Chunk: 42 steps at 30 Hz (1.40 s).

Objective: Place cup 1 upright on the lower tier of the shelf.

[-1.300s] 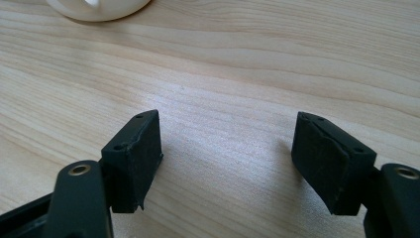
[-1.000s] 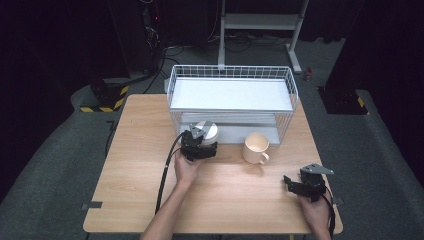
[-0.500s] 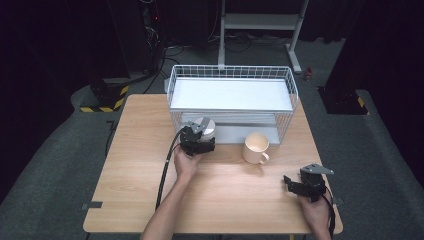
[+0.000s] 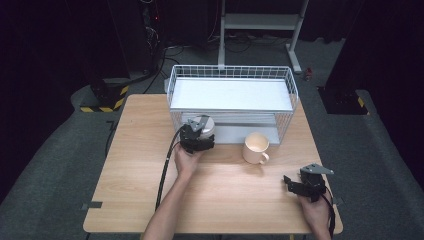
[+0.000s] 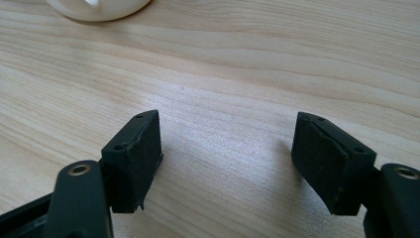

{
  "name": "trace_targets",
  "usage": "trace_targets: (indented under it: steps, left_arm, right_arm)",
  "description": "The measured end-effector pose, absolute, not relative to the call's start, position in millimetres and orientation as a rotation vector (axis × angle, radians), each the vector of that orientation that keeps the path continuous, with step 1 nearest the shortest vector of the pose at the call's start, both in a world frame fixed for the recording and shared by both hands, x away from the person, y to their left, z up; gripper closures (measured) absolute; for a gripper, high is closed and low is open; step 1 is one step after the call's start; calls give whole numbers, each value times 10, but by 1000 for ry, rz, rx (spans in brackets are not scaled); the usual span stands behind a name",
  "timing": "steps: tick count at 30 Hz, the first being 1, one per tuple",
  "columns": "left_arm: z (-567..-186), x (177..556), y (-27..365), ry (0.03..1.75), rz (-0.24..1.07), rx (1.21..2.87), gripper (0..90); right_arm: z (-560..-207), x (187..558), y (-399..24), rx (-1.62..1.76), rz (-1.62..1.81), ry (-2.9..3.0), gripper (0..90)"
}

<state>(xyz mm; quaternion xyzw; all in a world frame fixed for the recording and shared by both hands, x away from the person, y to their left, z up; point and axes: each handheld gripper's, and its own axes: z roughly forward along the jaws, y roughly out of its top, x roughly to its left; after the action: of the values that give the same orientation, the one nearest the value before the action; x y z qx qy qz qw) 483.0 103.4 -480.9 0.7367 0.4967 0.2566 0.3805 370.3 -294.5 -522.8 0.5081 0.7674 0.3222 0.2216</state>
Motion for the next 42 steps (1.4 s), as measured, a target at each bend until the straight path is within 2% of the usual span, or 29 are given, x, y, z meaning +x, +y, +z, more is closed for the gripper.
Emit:
trace_targets:
  steps: [22,35,42]
  left_arm:
    - [-4864,4936,1024,1277,662,1825,186]
    - [-4864,4935,1066,1284,651,1850,52]
    - [-4829,4881,1043,1268,665,1871,60]
  right_arm:
    - [-5228,3703,-2945,1404,890,2121,279]
    - [-5228,3704,-2946,1405,891,2121,278]
    - [-5228,3704,-2946,1405,891,2121,278]
